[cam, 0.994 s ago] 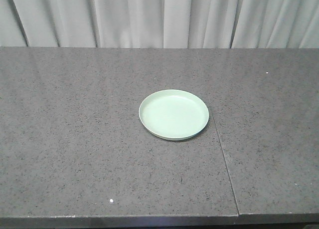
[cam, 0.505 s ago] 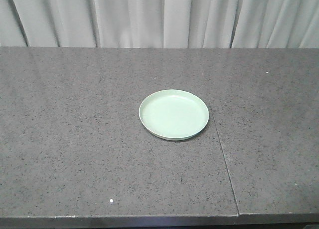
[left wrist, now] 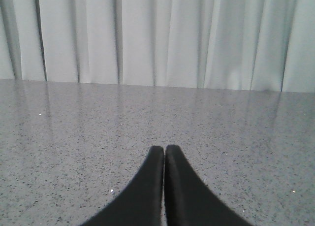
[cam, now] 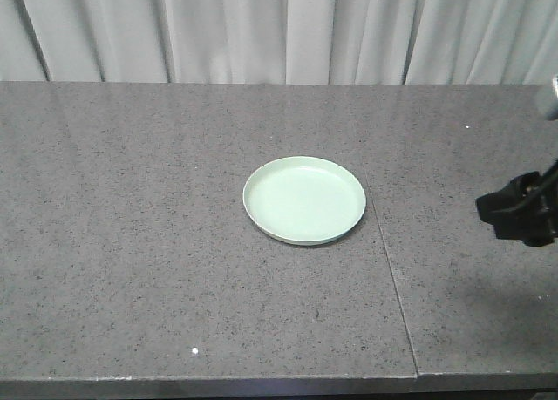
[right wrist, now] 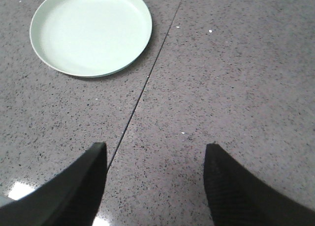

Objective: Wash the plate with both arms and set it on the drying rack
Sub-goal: 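Lower the right gripper onto the rim of the pale green plate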

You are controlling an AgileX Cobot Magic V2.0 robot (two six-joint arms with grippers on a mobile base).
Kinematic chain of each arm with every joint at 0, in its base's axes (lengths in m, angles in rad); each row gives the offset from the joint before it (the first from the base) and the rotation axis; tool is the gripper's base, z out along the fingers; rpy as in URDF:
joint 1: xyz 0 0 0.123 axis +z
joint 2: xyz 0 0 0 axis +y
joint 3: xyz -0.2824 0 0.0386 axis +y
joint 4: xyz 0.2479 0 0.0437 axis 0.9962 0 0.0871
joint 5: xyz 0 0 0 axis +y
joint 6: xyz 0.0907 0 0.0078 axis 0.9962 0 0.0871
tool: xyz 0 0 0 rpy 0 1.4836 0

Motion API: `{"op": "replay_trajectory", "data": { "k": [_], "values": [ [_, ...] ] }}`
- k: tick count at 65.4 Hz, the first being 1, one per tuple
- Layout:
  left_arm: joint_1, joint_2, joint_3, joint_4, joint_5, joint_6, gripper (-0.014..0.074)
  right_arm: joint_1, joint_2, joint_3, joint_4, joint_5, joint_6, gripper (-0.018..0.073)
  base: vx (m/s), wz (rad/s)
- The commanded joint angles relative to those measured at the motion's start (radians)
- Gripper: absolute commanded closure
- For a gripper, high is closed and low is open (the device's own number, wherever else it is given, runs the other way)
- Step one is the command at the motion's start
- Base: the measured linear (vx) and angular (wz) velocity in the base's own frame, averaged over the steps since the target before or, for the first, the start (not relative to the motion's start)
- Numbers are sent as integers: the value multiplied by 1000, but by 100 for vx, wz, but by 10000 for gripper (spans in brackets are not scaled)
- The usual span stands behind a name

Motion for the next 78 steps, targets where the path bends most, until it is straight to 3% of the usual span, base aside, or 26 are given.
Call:
{"op": "replay_trajectory", "data": {
  "k": [1,25,78],
  "values": [
    [-1,-14,-26,-7,-74,-3,603,50,45,-72,-48,-43,19,132,0,0],
    [-1,-14,-26,-7,-74,-3,603,146,317,-276,-109,-14,112,132,0,0],
    [-1,-14,-26,-7,-74,-3,603,146,806,-687,-103,51,263,154,0,0]
  ]
}}
